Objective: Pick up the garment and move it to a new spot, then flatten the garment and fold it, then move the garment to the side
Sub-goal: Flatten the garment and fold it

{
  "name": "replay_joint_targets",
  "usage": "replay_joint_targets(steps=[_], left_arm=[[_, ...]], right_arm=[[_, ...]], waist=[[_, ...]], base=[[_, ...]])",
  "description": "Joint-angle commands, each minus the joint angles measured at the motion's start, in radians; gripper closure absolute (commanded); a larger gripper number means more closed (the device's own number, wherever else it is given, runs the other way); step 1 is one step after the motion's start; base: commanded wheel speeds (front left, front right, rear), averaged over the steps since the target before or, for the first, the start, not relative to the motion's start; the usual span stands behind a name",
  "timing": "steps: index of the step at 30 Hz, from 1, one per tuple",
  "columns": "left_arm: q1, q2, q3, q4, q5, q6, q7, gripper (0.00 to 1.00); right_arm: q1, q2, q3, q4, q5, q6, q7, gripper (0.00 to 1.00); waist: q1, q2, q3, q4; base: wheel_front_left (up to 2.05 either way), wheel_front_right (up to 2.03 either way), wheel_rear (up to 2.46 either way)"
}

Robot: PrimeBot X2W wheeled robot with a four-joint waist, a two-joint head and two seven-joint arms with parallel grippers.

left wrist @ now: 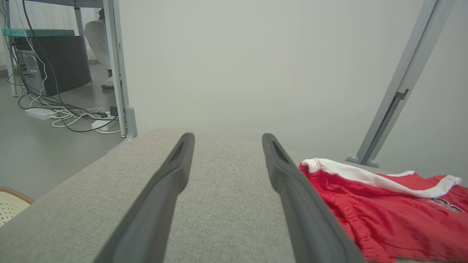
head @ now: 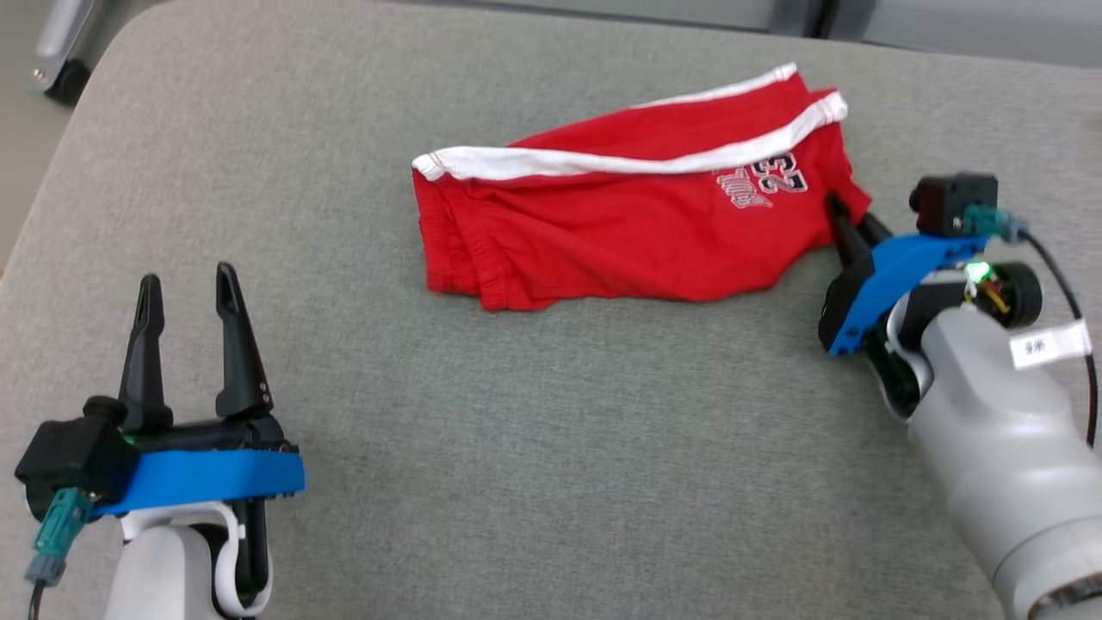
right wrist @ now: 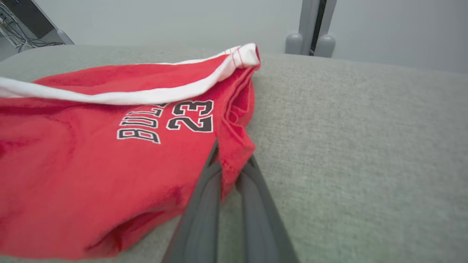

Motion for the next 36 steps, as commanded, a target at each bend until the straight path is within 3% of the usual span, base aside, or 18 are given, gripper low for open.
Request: replay_joint_targets(steps=[1, 6, 14, 22, 36], left_arm=[[0.021, 0.002, 0.005, 0.001, 0.01, -0.002, -0.004, 0.0], [0.061, 0.011, 0.024, -0.006, 0.022, -0.002, -0.004, 0.0], [0.123, 0.011, 0.049, -0.02, 0.042, -0.002, -0.004, 0.0], [0.145, 0.008, 0.041, -0.024, 0.048, -0.002, -0.004, 0.0], [0.145, 0.012, 0.021, -0.015, 0.052, -0.002, -0.004, 0.0]], right_arm=[[0.047, -0.001, 0.009, -0.022, 0.024, 0.0, -0.017, 1.0], [0.169, -0.009, 0.028, -0.11, 0.11, 0.0, -0.041, 1.0], [0.353, -0.078, 0.003, -0.245, 0.208, 0.0, -0.056, 1.0], [0.44, -0.141, -0.083, -0.268, 0.232, 0.0, -0.059, 1.0], [0.378, -0.089, -0.112, -0.334, 0.162, 0.0, -0.06, 1.0]], waist=[[0.0, 0.0, -0.035, -0.034], [0.0, 0.0, -0.087, -0.083], [0.0, 0.0, -0.142, -0.144], [0.0, 0.0, -0.161, -0.166], [0.0, 0.0, -0.177, -0.158]], base=[[0.0, 0.0, 0.0], [0.0, 0.0, 0.0], [0.0, 0.0, 0.0], [0.0, 0.0, 0.0], [0.0, 0.0, 0.0]])
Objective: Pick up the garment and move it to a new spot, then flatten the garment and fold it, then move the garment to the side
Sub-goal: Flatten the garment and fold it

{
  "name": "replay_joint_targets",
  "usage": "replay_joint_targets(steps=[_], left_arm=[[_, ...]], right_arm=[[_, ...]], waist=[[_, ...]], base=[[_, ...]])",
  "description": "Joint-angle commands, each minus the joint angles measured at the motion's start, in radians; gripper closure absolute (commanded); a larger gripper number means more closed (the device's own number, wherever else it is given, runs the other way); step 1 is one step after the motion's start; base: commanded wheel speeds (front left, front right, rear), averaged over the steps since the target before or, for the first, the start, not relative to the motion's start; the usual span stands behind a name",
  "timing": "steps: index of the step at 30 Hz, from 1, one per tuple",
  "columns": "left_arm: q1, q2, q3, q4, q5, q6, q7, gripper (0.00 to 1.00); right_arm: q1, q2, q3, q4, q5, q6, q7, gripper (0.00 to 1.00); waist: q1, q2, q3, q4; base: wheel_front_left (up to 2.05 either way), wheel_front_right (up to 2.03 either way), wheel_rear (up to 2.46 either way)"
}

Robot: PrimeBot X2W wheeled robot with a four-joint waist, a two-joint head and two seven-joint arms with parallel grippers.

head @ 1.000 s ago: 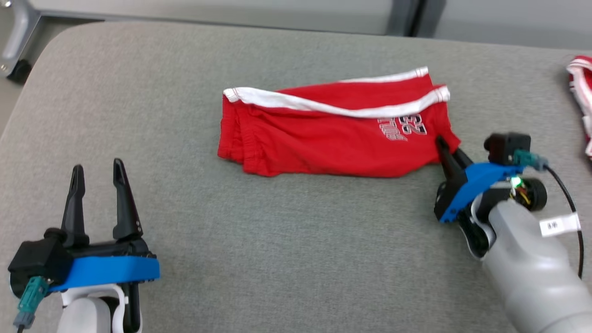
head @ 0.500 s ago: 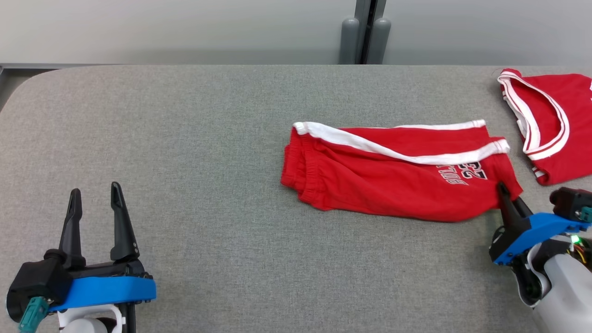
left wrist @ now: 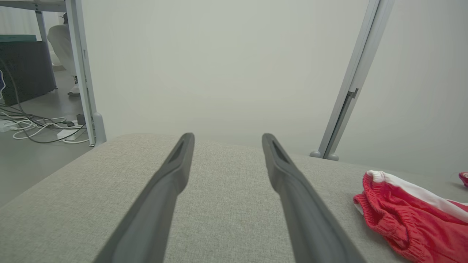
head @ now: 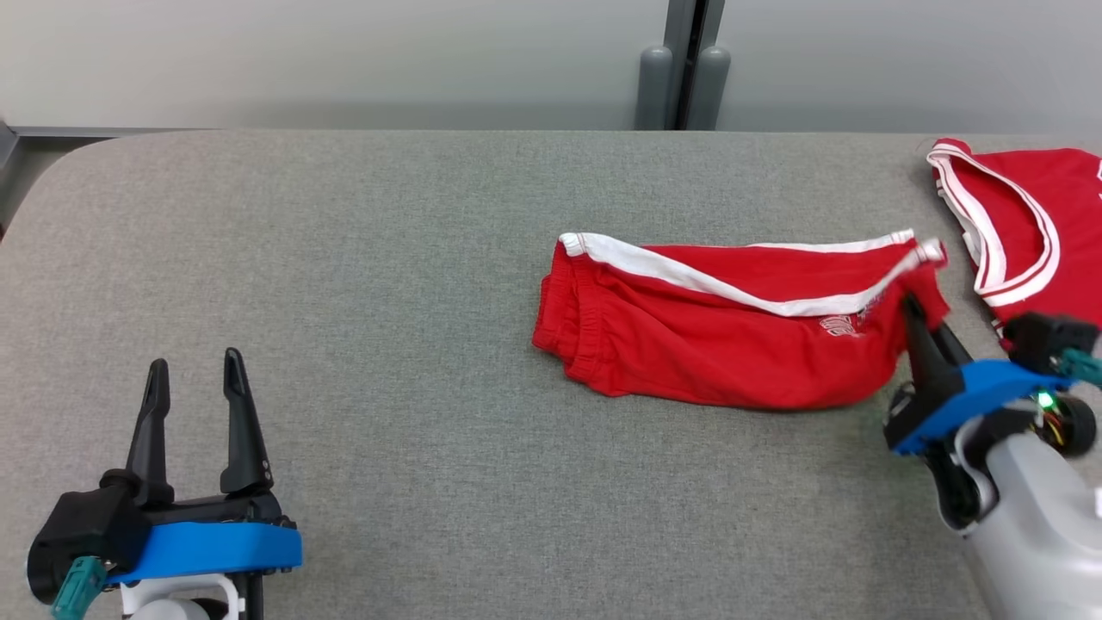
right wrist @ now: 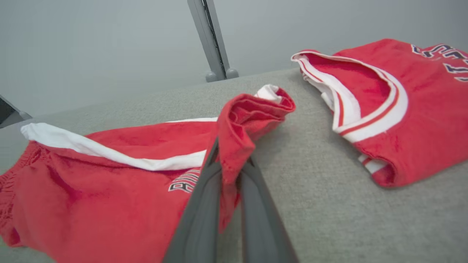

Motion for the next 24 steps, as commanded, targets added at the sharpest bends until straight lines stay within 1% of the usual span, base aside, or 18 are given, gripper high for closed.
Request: replay_joint_targets(steps=[1, 8, 9, 10, 14, 18, 24], left_arm=[[-0.004, 0.005, -0.005, 0.002, 0.006, -0.002, -0.004, 0.0], [0.002, 0.002, -0.027, 0.008, 0.003, -0.002, -0.004, 0.0], [0.002, 0.002, -0.027, 0.008, 0.003, -0.002, -0.004, 0.0], [0.003, 0.001, -0.032, 0.01, 0.001, -0.002, -0.004, 0.0], [0.002, -0.001, -0.039, 0.012, -0.001, -0.002, -0.004, 0.0], [-0.006, -0.003, -0.046, 0.019, -0.007, -0.002, -0.004, 0.0], [-0.004, -0.006, -0.05, 0.029, -0.012, -0.002, -0.004, 0.0]], right_arm=[[-0.033, 0.021, 0.007, -0.021, -0.017, 0.0, -0.005, 1.0], [-0.107, 0.086, 0.049, -0.074, -0.053, 0.0, 0.02, 1.0], [-0.107, 0.086, 0.049, -0.074, -0.053, 0.0, 0.02, 1.0], [-0.128, 0.106, 0.065, -0.081, -0.059, 0.0, 0.028, 1.0], [-0.156, 0.138, 0.09, -0.08, -0.065, 0.0, 0.037, 1.0], [-0.177, 0.174, 0.14, -0.075, -0.06, 0.0, 0.041, 1.0], [-0.151, 0.201, 0.233, -0.042, -0.047, 0.0, 0.042, 1.0]], waist=[[0.0, -0.0001, -0.004, 0.004], [0.0, -0.0001, -0.017, 0.031], [0.0, -0.0001, -0.017, 0.031], [0.0, -0.0001, -0.019, 0.04], [0.0, -0.0001, -0.021, 0.058], [0.0, -0.0001, -0.02, 0.083], [0.0, -0.0001, -0.021, 0.11]], base=[[0.0, 0.0, 0.0], [0.0, 0.0, 0.0], [0.0, 0.0, 0.0], [0.0, 0.0, 0.0], [0.0, 0.0, 0.0], [0.0, 0.0, 0.0], [0.0, 0.0, 0.0]])
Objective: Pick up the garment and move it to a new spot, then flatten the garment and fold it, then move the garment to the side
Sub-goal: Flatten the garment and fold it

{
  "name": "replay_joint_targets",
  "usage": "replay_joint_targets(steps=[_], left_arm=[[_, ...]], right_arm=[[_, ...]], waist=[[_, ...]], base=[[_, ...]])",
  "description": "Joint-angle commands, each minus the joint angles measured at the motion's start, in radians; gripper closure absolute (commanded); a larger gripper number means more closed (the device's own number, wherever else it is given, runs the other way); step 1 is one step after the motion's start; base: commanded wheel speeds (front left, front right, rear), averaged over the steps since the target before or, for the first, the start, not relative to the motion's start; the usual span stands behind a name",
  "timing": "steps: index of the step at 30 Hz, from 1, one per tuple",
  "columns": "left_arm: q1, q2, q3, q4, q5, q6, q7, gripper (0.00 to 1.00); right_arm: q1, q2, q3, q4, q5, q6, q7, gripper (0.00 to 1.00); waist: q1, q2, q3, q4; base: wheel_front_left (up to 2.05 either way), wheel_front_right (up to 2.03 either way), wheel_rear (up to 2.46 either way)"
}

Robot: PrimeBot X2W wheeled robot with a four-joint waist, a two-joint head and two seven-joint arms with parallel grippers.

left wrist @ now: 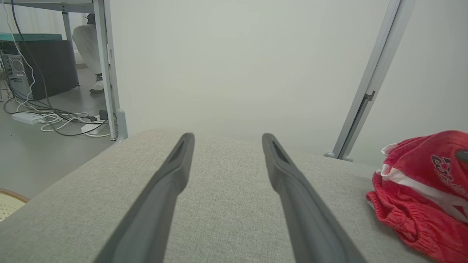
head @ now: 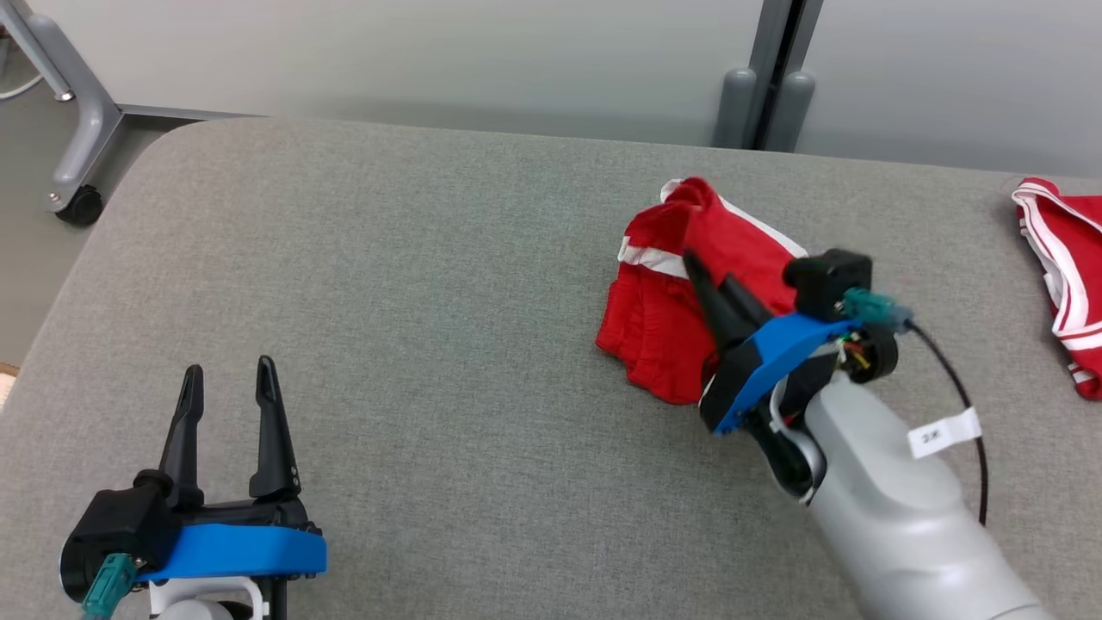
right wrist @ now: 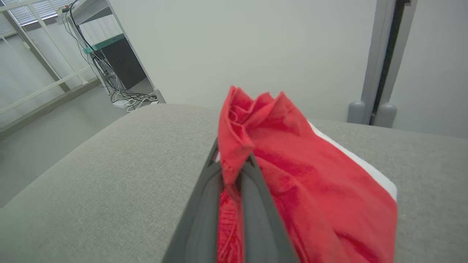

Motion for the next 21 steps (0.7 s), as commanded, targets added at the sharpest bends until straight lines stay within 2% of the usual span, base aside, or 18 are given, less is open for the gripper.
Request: replay_joint_targets(steps=[1, 16, 18, 19, 21], left_arm=[[-0.002, -0.001, 0.001, 0.002, -0.002, -0.002, -0.004, 0.0], [-0.019, -0.007, -0.001, 0.007, -0.009, -0.002, -0.004, 0.0], [-0.02, -0.007, -0.005, 0.007, -0.009, -0.002, -0.004, 0.0], [-0.02, -0.007, -0.007, 0.008, -0.01, -0.002, -0.004, 0.0], [-0.022, -0.007, -0.01, 0.01, -0.009, -0.002, -0.004, 0.0]], right_arm=[[0.025, 0.003, 0.02, 0.014, 0.007, 0.0, -0.002, 1.0], [0.068, 0.026, 0.186, 0.075, 0.055, 0.0, -0.044, 1.0], [0.07, 0.028, 0.205, 0.072, 0.056, 0.0, -0.047, 0.53], [0.072, 0.029, 0.213, 0.067, 0.06, 0.0, -0.05, 0.0], [0.079, 0.029, 0.23, 0.054, 0.068, 0.0, -0.053, 0.0]], waist=[[0.0, 0.0, 0.0, 0.004], [0.0, 0.0, 0.022, 0.006], [0.0, 0.0, 0.024, 0.005], [0.0, 0.0, 0.025, 0.005], [0.0, 0.0, 0.025, 0.001]], base=[[0.0, 0.0, 0.0], [0.0, 0.0, 0.0], [0.0, 0.0, 0.0], [0.0, 0.0, 0.0], [0.0, 0.0, 0.0]])
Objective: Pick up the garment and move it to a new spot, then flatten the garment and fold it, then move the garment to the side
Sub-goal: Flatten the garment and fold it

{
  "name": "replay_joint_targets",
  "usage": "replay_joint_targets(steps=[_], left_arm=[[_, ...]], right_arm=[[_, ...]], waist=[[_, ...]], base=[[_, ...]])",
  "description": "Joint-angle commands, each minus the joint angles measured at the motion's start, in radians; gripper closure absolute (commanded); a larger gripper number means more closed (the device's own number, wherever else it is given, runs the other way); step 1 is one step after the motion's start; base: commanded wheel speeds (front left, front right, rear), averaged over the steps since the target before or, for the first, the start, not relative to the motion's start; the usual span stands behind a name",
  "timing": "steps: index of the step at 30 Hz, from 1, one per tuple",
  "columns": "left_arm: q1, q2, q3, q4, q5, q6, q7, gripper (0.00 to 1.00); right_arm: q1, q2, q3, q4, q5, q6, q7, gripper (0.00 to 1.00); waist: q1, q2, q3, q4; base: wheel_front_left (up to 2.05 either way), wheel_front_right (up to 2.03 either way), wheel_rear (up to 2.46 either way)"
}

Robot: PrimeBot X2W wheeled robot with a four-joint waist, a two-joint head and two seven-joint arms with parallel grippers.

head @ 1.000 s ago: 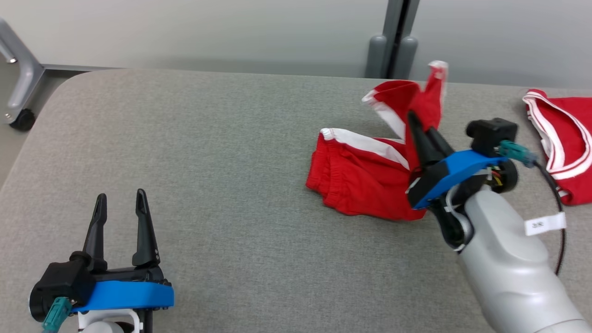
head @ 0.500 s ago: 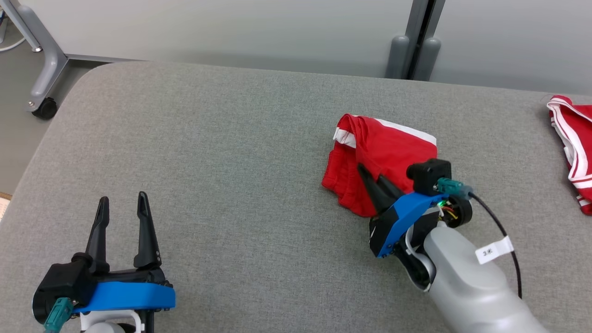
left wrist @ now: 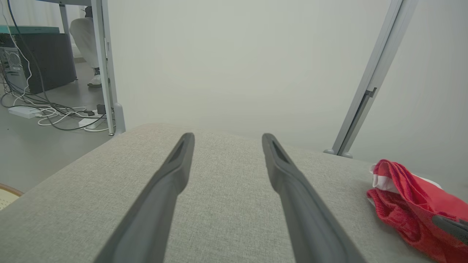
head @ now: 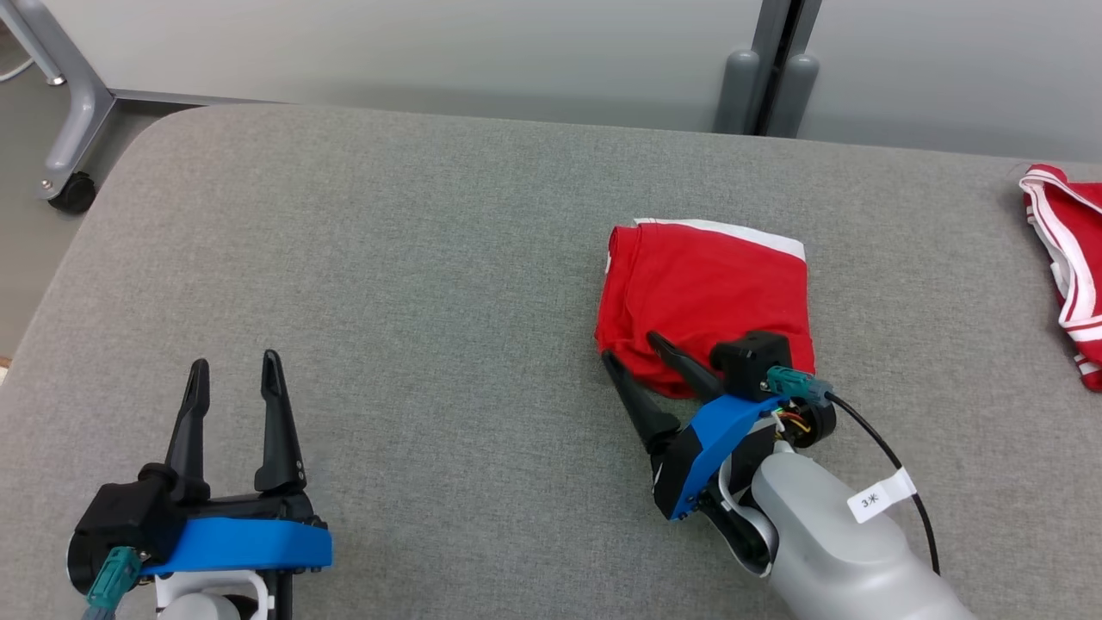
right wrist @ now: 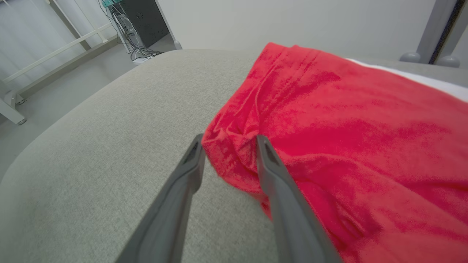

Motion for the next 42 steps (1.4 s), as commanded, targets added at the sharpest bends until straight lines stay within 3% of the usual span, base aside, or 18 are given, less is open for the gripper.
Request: replay_joint_targets(steps=[1, 9, 15, 27, 42], left_arm=[[-0.009, -0.002, -0.006, 0.001, 0.0, -0.002, -0.004, 0.0], [0.009, -0.002, 0.006, -0.007, 0.011, -0.002, -0.004, 0.0], [0.013, 0.007, 0.022, -0.012, 0.021, -0.002, -0.004, 0.0], [0.039, 0.036, 0.084, -0.005, 0.056, 0.001, -0.004, 0.0], [0.089, 0.063, 0.068, 0.03, 0.111, 0.018, 0.002, 0.0]], right_arm=[[0.016, 0.002, 0.015, -0.019, 0.007, 0.0, -0.007, 0.0], [0.064, -0.011, -0.051, -0.176, -0.074, 0.0, -0.007, 0.0], [0.147, -0.05, -0.196, -0.318, -0.158, 0.0, -0.007, 0.0], [0.319, -0.058, -0.471, -0.507, -0.282, 0.0, -0.007, 0.0], [0.526, -0.012, -0.643, -0.656, -0.404, 0.0, 0.034, 0.0]], waist=[[0.0, 0.0, -0.002, -0.004], [0.0, 0.0, -0.024, -0.057], [0.0, 0.0, -0.046, -0.114], [0.0, 0.0, -0.081, -0.218], [0.0, 0.0, -0.139, -0.23]], base=[[0.0, 0.0, 0.0], [0.0, 0.0, 0.0], [0.0, 0.0, 0.0], [0.0, 0.0, 0.0], [0.0, 0.0, 0.0]])
